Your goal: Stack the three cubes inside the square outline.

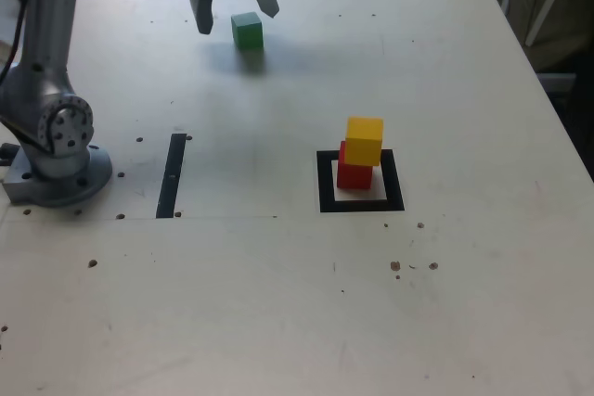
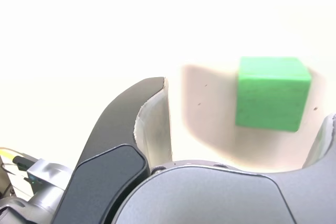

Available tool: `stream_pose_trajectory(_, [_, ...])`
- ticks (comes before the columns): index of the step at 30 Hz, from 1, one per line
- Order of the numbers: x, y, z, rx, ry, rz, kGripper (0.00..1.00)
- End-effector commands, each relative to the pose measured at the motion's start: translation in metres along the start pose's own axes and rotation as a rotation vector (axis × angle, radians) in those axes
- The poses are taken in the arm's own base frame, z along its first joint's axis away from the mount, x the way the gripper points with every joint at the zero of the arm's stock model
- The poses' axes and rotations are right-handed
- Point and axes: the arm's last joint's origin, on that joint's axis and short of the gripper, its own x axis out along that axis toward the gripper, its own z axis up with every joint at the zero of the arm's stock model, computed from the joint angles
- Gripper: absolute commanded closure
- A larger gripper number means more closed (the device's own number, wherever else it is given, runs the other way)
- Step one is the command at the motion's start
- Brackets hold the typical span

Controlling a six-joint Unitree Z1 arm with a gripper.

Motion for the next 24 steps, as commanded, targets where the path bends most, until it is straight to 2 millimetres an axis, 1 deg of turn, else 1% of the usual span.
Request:
stream_pose_trajectory(1, [0.002,0.003,0.006,0.005,0.006,-0.007,0.03])
stream_pose_trajectory(7, [0.004,0.012,0.022,0.012,0.010,-0.017,0.05])
stream_pose_trajectory(17, [0.009,0.016,0.034,0.025,0.031,-0.048,0.15])
stream_pose_trajectory(20, [0.011,0.014,0.037,0.031,0.033,-0.055,0.19])
stream_pose_trajectory(24, [0.013,0.011,0.040,0.035,0.033,-0.063,0.30])
